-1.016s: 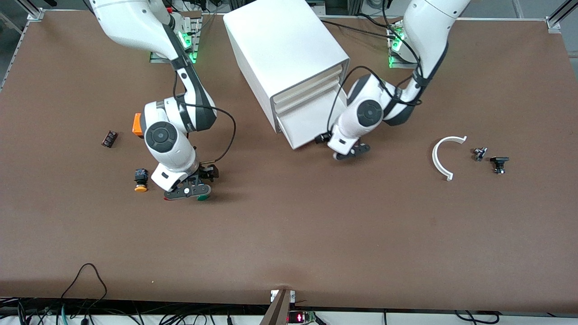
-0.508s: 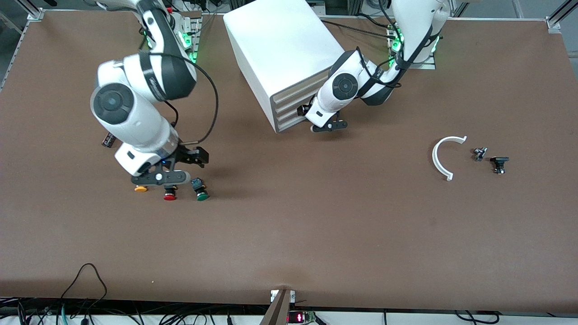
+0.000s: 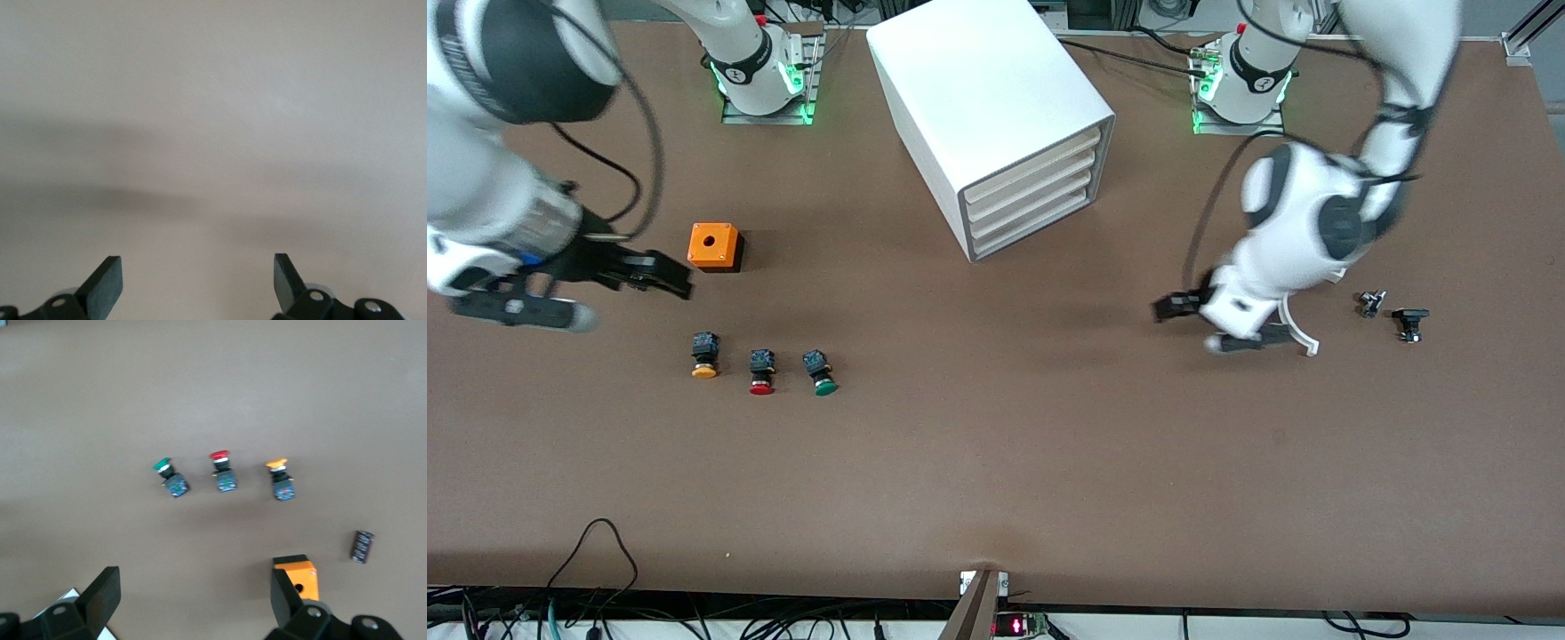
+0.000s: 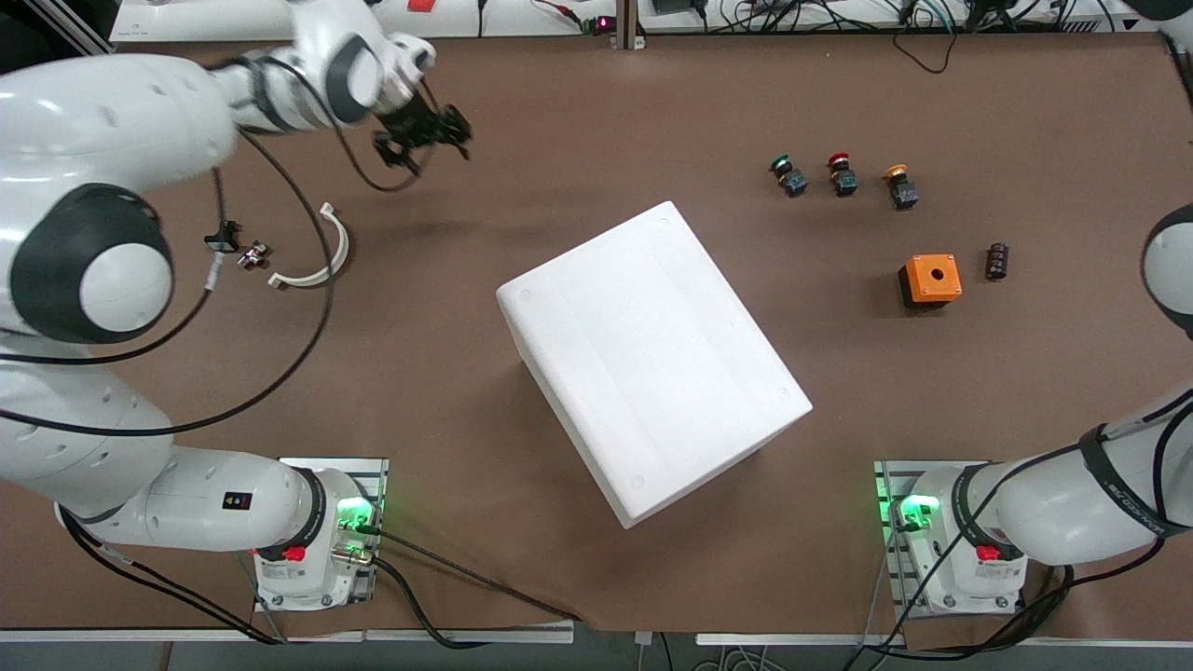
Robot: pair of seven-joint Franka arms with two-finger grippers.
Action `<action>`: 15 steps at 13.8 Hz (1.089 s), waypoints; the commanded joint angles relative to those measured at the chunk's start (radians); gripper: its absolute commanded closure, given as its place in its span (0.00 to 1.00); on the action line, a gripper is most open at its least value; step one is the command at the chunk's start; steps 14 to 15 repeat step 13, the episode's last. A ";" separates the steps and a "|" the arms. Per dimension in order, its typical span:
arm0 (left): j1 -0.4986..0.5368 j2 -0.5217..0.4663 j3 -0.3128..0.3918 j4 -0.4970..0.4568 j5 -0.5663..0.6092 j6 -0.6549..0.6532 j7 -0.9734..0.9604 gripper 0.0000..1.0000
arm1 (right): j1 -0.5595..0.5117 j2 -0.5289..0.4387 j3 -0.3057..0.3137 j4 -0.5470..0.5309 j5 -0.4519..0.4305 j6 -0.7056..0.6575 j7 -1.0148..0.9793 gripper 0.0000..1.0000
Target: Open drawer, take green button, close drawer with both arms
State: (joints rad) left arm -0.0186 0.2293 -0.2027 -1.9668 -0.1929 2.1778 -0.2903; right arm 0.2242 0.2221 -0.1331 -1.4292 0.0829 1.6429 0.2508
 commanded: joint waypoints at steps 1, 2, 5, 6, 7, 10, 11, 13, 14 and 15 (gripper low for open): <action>0.080 -0.148 -0.003 0.100 0.129 -0.273 0.088 0.00 | -0.189 -0.049 0.119 -0.020 -0.011 -0.063 -0.057 0.00; 0.101 -0.178 0.000 0.132 0.160 -0.349 0.112 0.00 | -0.196 -0.070 0.118 -0.031 -0.023 -0.078 -0.067 0.00; 0.117 -0.251 0.043 0.150 0.167 -0.441 0.163 0.00 | -0.212 -0.109 0.101 -0.054 -0.115 -0.156 -0.093 0.00; 0.123 -0.260 0.042 0.152 0.167 -0.447 0.183 0.00 | -0.212 -0.112 0.067 -0.053 -0.136 -0.176 -0.097 0.00; 0.124 -0.263 0.043 0.152 0.165 -0.451 0.184 0.00 | -0.212 -0.134 0.052 -0.057 -0.137 -0.182 -0.097 0.00; 0.129 -0.257 0.045 0.152 0.165 -0.451 0.184 0.00 | -0.212 -0.181 0.029 -0.086 -0.137 -0.207 -0.102 0.00; 0.144 -0.258 0.045 0.152 0.165 -0.454 0.184 0.00 | -0.212 -0.197 0.030 -0.106 -0.140 -0.199 -0.137 0.00; 0.147 -0.260 0.043 0.157 0.167 -0.475 0.184 0.00 | -0.212 -0.234 0.029 -0.161 -0.141 -0.166 -0.221 0.00; 0.147 -0.260 0.043 0.157 0.167 -0.475 0.184 0.00 | -0.212 -0.234 0.029 -0.161 -0.141 -0.166 -0.221 0.00; 0.147 -0.260 0.043 0.157 0.167 -0.475 0.184 0.00 | -0.212 -0.234 0.029 -0.161 -0.141 -0.166 -0.221 0.00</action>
